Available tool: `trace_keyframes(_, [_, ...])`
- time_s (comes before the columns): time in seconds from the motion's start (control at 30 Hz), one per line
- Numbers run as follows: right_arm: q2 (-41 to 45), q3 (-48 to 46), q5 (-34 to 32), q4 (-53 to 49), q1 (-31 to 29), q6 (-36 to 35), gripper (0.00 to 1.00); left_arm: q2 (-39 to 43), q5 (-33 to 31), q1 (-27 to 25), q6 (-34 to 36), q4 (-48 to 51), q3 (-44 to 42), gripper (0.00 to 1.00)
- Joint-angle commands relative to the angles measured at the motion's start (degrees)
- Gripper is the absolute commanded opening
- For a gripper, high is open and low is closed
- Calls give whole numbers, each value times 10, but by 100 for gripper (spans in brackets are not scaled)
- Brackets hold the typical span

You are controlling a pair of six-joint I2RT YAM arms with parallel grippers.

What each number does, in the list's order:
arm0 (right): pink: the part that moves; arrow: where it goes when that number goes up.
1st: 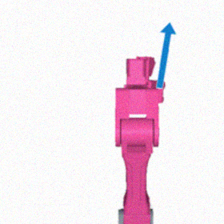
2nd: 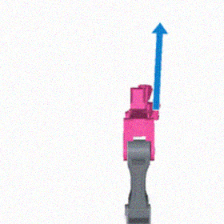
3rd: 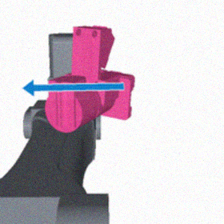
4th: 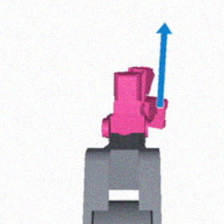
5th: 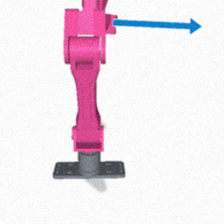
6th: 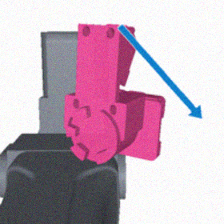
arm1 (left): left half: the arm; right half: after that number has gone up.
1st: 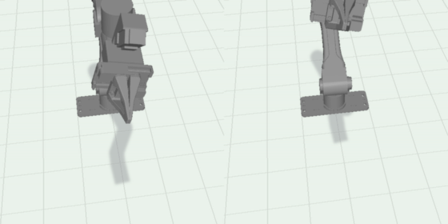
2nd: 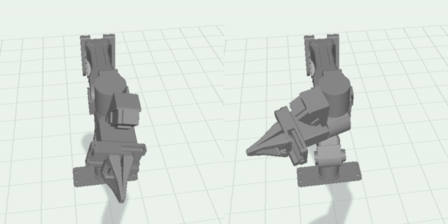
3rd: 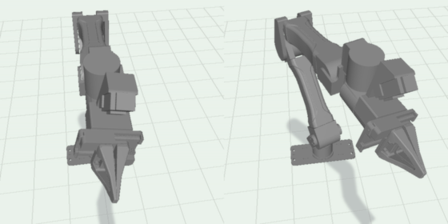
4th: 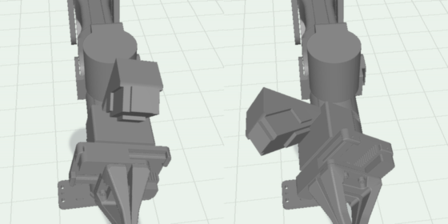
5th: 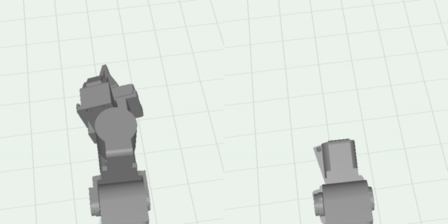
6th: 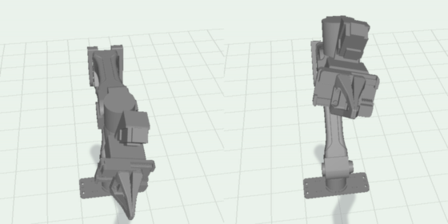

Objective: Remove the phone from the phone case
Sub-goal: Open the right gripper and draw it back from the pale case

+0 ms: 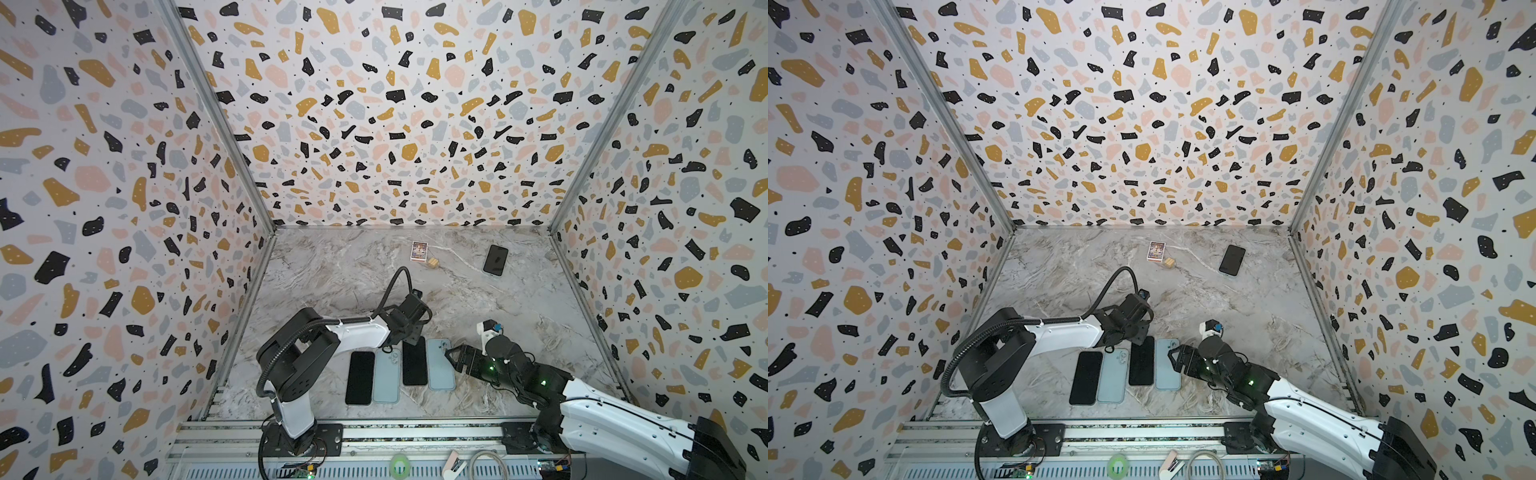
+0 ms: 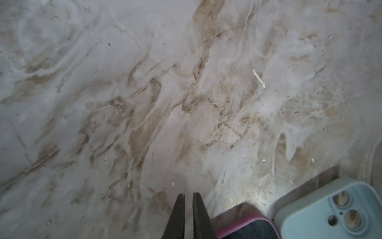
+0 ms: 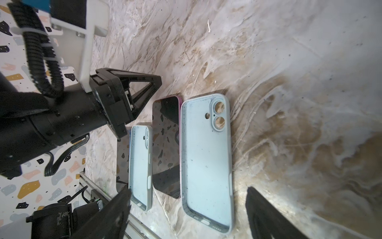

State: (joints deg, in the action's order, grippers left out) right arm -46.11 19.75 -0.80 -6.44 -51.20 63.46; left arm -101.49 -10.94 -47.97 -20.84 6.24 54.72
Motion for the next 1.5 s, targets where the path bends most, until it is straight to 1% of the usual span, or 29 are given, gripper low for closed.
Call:
trace_keyframes(0.0, [-5,20,1,-9,5,-16,87,2,5,-5,-7,-3,-5,13])
trace_keyframes(0.47, [-33,16,3,-4,26,-34,85,10,4,-33,-24,-4,-30,13])
trace_keyframes(0.77, [-65,11,9,26,32,-38,84,28,-2,-41,-36,-11,-53,13])
trace_keyframes(0.93, [-90,4,12,56,33,-39,82,43,-5,-43,-38,-7,-51,13])
trace_keyframes(1.0, [-101,5,13,64,32,-41,82,51,-12,-42,-35,-2,-44,14])
trace_keyframes(1.1, [-111,14,7,61,32,-45,82,67,-26,-42,-32,9,-22,20])
trace_keyframes(1.17, [-105,27,-8,37,37,-55,82,83,-36,-42,-29,16,-2,25])
trace_keyframes(1.27, [-81,50,-18,-3,61,-82,85,127,-62,-42,-28,15,17,37])
trace_keyframes(1.4, [-48,93,-27,-68,112,-138,89,226,-108,-42,-14,-5,27,58])
trace_keyframes(1.47, [-39,122,-32,-102,144,-174,90,284,-141,-42,-2,-18,27,69])
